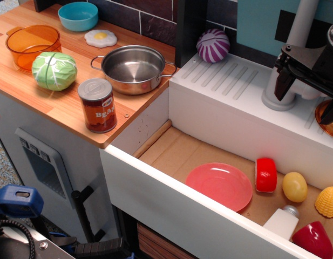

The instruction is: Put can in pot

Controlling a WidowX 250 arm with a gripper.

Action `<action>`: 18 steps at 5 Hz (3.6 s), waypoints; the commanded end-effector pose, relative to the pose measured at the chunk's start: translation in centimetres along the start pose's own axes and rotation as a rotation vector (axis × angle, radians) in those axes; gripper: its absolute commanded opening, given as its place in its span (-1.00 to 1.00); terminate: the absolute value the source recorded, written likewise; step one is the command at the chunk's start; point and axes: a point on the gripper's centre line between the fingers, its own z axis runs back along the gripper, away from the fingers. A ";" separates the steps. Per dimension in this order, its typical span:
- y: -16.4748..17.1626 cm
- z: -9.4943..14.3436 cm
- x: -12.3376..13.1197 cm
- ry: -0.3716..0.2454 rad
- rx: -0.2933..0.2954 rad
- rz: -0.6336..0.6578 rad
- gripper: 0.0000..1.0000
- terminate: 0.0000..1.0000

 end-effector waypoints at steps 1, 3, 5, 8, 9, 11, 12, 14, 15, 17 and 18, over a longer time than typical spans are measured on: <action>0.0 0.0 0.0 0.000 0.000 0.000 1.00 -1.00; 8.5 2.1 -2.2 -0.011 0.115 0.013 1.00 -1.00; 17.0 2.5 -4.6 0.027 0.119 0.006 1.00 -1.00; 23.5 1.8 -8.1 0.046 0.100 -0.004 1.00 -1.00; 24.0 0.8 -8.6 0.043 0.088 -0.010 1.00 -1.00; 24.3 -0.5 -10.2 0.037 0.057 -0.015 1.00 -1.00; 24.4 -1.5 -10.6 0.038 0.047 -0.011 1.00 -1.00; 25.1 -3.6 -10.8 0.030 0.002 -0.032 1.00 -1.00; 25.0 -4.4 -10.7 0.024 -0.001 -0.044 1.00 -1.00; 26.8 0.1 -7.3 -0.019 0.115 -0.092 -1.00 -1.00; 27.7 2.4 -3.7 -0.057 0.170 -0.164 -1.00 -1.00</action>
